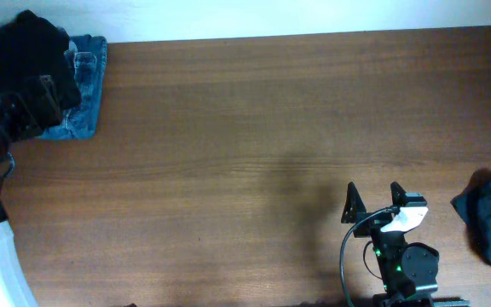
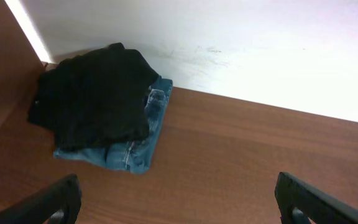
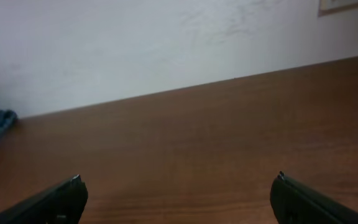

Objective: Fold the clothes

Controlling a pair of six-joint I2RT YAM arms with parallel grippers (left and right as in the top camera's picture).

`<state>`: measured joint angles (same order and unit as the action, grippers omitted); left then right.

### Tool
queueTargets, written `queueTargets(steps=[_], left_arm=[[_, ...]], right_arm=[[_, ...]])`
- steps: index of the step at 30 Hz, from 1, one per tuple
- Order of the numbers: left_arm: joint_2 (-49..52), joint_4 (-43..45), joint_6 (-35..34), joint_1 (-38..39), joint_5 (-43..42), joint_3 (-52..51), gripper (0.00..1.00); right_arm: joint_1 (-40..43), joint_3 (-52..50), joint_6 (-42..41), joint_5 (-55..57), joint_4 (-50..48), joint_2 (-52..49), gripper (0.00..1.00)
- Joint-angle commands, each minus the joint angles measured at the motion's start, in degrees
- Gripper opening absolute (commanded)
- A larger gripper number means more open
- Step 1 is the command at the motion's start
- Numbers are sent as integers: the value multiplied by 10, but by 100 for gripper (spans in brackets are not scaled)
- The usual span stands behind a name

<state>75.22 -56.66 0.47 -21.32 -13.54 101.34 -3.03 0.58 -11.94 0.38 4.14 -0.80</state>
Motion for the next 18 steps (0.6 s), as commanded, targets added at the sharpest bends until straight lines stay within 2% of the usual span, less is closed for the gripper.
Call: queueTargets(steps=[1, 6, 18], left_arm=[[1, -1, 5, 1, -6, -1, 99], [1, -1, 5, 1, -6, -1, 99], [1, -1, 5, 1, -6, -1, 99]], right_arm=[[4, -3, 61, 17, 4, 6, 99], [4, -3, 100, 16, 4, 6, 99], [4, -3, 100, 16, 4, 6, 99]])
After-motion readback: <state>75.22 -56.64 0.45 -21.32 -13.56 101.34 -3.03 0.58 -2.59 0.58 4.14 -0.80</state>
